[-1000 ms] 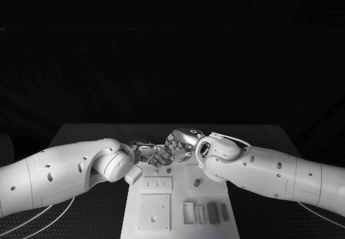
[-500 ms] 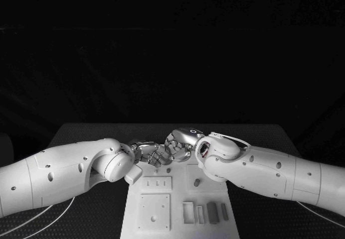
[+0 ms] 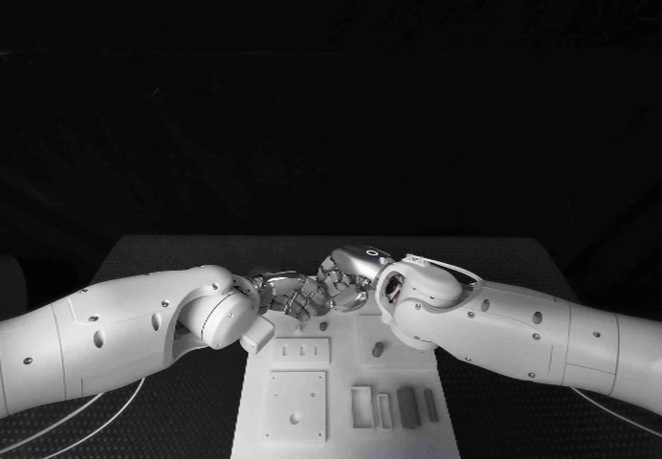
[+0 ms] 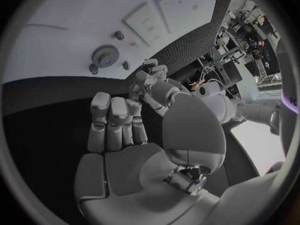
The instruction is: Assemble the parts on the task board
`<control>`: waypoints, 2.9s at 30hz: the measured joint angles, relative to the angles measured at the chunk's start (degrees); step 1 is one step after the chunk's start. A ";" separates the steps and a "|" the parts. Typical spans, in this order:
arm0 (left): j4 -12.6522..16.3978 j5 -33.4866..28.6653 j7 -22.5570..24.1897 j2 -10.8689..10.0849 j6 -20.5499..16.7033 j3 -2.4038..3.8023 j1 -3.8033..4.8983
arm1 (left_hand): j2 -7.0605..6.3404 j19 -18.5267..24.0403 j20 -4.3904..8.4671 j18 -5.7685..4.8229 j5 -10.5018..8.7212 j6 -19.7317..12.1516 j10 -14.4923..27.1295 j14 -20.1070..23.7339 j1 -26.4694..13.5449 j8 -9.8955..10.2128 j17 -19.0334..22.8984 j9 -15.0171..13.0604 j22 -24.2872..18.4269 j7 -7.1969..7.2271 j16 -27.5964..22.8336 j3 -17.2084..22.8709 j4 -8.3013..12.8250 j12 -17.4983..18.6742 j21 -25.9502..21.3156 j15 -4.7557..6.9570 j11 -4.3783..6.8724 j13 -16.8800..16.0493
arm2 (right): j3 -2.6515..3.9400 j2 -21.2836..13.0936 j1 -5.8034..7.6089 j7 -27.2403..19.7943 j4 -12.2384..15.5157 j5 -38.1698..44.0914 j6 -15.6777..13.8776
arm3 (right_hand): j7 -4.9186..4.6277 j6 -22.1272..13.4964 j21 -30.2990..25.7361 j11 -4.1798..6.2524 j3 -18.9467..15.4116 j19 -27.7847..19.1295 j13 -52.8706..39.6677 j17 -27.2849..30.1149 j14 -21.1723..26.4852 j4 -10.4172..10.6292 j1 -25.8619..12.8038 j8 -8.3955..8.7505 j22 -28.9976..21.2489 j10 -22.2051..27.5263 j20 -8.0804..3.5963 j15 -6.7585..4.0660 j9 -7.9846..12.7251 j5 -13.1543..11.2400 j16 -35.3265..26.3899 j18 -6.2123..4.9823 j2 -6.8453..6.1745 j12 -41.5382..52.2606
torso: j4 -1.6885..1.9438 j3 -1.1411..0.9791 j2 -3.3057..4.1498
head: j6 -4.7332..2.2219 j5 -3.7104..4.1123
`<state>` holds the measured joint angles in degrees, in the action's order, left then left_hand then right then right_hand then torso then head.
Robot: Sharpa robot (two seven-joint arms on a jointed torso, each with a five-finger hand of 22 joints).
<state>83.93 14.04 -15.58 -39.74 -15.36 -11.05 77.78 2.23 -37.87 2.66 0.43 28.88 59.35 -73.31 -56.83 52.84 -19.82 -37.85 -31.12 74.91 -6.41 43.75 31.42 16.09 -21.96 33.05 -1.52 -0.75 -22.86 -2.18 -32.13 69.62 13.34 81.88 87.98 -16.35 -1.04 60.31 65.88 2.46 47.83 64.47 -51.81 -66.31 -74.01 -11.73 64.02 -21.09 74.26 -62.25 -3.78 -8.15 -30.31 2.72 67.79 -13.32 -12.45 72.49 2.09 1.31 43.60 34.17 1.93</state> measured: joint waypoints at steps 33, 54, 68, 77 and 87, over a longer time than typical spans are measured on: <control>-0.02 2.62 -1.00 -0.16 0.07 0.06 -0.03 | 3.20 0.20 0.20 0.00 -1.67 -0.09 -0.10 0.00 -5.08 0.26 0.28 -2.12 -0.01 0.09 0.89 0.63 0.11 -0.67 0.88 0.00 -0.14 -0.04 | -0.07 -0.97 -0.20 -1.22 -0.22 -4.07 0.02 | -5.43 -5.58 -2.80 -3.37 -5.99 -3.26 1.08 1.26 3.63 -0.06 -5.01 5.51 -1.09 4.69 1.50 2.88 1.69 1.17 -3.42 0.11 -3.33 -3.08 | -0.09 0.02 -0.05 | 0.20 -0.26; -1.70 13.66 -4.47 -0.98 3.76 0.03 -0.03 | 3.17 -1.08 1.03 0.00 -2.08 0.14 -0.53 -1.14 -5.15 -0.12 0.33 -2.94 0.02 -0.13 2.30 1.11 0.60 -1.78 2.93 1.13 -0.07 -0.42 | 0.92 -7.85 1.83 -8.24 -5.11 -17.69 -5.56 | -8.20 -13.42 -6.54 -6.65 -15.87 -7.81 3.51 3.22 8.31 2.53 -7.39 9.11 -2.00 10.57 4.69 6.21 3.40 10.17 -5.28 0.47 -3.30 -2.67 | -0.14 -0.07 -0.05 | 0.50 -0.81; -2.13 24.22 -11.81 -0.14 9.52 -0.08 0.01 | 2.58 -13.19 3.89 1.36 -1.75 -0.20 -7.02 -10.76 -4.42 -0.34 -5.52 -2.94 0.01 1.01 20.11 0.36 0.35 -25.39 20.38 8.75 4.71 -17.15 | 1.69 -6.72 4.42 -9.57 -13.40 -25.34 -6.94 | -8.27 -13.52 -6.54 -6.65 -16.44 -7.80 4.19 3.53 8.52 3.20 -7.38 8.50 -1.96 10.56 4.69 6.00 3.38 11.79 -5.04 0.47 -3.30 -2.38 | -0.07 -0.20 0.02 | 1.58 -0.87; -1.16 29.61 -15.74 0.75 10.83 -2.06 0.48 | 2.68 -15.22 4.71 1.87 -1.00 -0.39 -6.47 -10.54 -4.52 0.37 -5.16 -2.94 0.00 1.23 26.20 0.91 0.63 -33.28 27.23 9.14 5.32 -22.94 | 1.70 -5.88 4.70 -9.92 -13.72 -27.53 -6.79 | -8.35 -13.81 -6.54 -6.65 -16.51 -7.80 4.43 3.65 8.53 3.30 -7.38 8.50 -1.86 10.56 4.70 6.01 3.34 12.41 -5.04 0.47 -3.31 -2.34 | -0.07 -0.18 0.05 | 2.74 -0.80; -0.54 33.91 -17.63 1.69 11.24 -2.78 0.93 | 3.16 -16.48 5.18 2.69 -4.67 -0.35 -6.70 -10.86 -5.00 0.91 -4.24 -2.94 0.00 1.20 27.49 2.96 1.17 -33.95 27.95 9.45 5.63 -23.54 | 1.72 -5.11 5.06 -9.98 -14.21 -28.49 -6.44 | -8.65 -13.86 -6.54 -6.44 -16.91 -8.00 4.88 3.89 8.74 3.99 -7.60 8.50 -1.77 10.77 4.90 5.81 3.34 13.71 -4.80 0.46 -3.08 -2.11 | -0.03 -0.07 0.02 | 3.66 -0.80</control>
<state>83.39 47.95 -33.21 -38.05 -4.12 -13.84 78.71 5.39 -54.34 7.83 3.12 24.21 59.00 -80.01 -67.69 47.84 -18.91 -42.09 -34.06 74.91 -5.20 71.24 34.37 17.25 -55.92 61.01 7.93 4.88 -46.39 -0.46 -37.24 74.67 3.35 67.67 59.49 -22.80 -9.69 46.45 59.35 -3.98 30.92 56.47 -46.93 -62.41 -65.26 -7.74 56.42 -12.59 72.49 -51.49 1.11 -2.34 -26.97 16.43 62.99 -12.85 -15.53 70.38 2.07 1.24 43.62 37.84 1.13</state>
